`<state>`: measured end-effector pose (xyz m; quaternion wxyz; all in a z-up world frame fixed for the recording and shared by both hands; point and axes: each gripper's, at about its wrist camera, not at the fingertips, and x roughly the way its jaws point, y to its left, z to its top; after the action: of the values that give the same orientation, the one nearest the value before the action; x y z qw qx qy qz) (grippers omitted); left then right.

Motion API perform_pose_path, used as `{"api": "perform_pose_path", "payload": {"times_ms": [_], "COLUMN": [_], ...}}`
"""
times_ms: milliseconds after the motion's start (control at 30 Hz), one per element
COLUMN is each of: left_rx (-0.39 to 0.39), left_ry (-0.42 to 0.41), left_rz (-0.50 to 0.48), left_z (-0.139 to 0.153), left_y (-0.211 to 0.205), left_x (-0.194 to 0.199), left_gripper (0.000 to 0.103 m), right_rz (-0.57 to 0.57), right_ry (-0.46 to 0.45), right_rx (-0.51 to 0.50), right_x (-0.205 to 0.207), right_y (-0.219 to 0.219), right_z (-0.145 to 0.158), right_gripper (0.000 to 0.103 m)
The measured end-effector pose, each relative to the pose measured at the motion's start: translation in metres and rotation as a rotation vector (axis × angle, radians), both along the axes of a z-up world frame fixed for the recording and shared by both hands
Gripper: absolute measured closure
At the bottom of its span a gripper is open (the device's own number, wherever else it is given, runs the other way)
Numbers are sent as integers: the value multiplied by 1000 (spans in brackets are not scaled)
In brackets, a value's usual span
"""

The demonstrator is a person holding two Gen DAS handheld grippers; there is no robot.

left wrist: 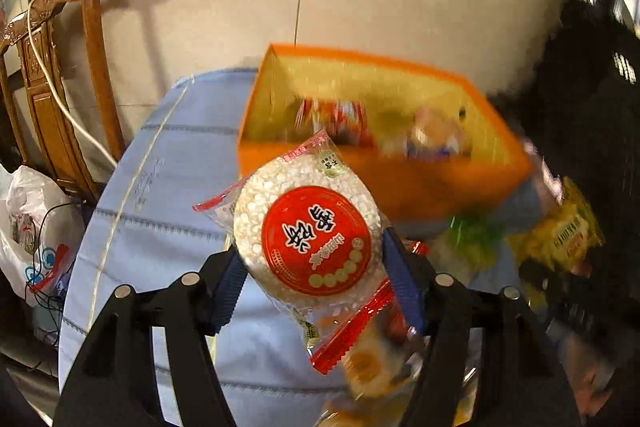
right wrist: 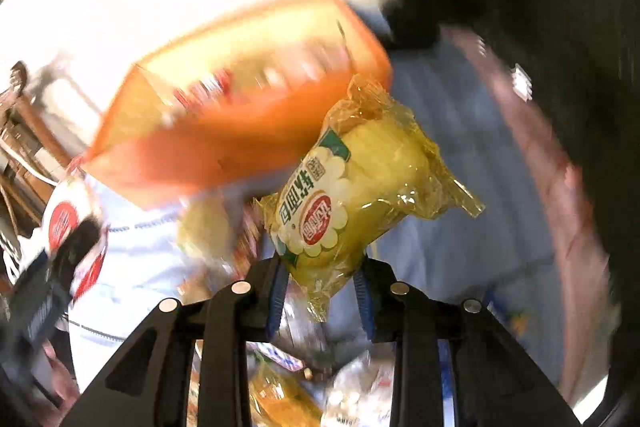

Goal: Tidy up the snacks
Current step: 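Drop the rice cake into the orange box while the right tool drops the yellow bread bag, then grasp the green-labelled cake pack with the left tool while the right tool grasps the green bag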

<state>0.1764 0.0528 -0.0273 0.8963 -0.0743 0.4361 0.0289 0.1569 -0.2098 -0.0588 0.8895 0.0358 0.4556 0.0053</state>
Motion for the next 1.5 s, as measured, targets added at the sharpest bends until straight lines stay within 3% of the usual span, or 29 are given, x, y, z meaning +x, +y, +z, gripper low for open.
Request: {"api": "perform_pose_path", "payload": {"times_ms": [100,300,433,567,867,900,933,967,1000,1033,1100,1200,1333,1400,1500], "left_rx": [48,156,125,160,145,147,152,187,226,252,264,306,348,320,244], "left_ry": [-33,-31,-30,-26,25,27,29,36,35,22,-6,46,41,22,60], "left_rz": [-3,-47,-62,-80,-71,-70,-72,-50,-18,-6,-32,-72,-129,-147,-212], "left_z": [22,43,42,36,16,15,13,11,11,11,13,4,-10,-21,-47], "left_y": [-4,-9,-6,-12,-13,-13,-14,-14,-13,-11,-10,-12,-11,-8,-7], "left_x": [31,84,107,127,157,160,163,167,169,168,161,150,115,85,55], "left_gripper": [40,39,39,39,40,39,29,10,4,4,4,4,4,4,4], "right_rz": [47,85,90,92,83,84,84,62,56,61,34,43,33,13,-19], "right_ry": [-77,-96,-89,-81,-59,-64,-60,-54,-48,-44,-45,-20,12,54,144], "right_rx": [-47,-85,-79,-91,-82,-68,-52,-67,-62,-30,-18,-32,-116,-125,-89], "right_x": [18,72,100,126,158,162,170,174,175,175,170,156,121,108,93], "right_y": [10,15,17,32,41,42,41,38,33,26,13,1,-9,-15,-22], "right_z": [30,53,52,35,23,23,23,23,23,23,25,25,13,-3,-42], "right_gripper": [73,73,73,73,71,55,36,28,21,6,4,4,4,4,4]}}
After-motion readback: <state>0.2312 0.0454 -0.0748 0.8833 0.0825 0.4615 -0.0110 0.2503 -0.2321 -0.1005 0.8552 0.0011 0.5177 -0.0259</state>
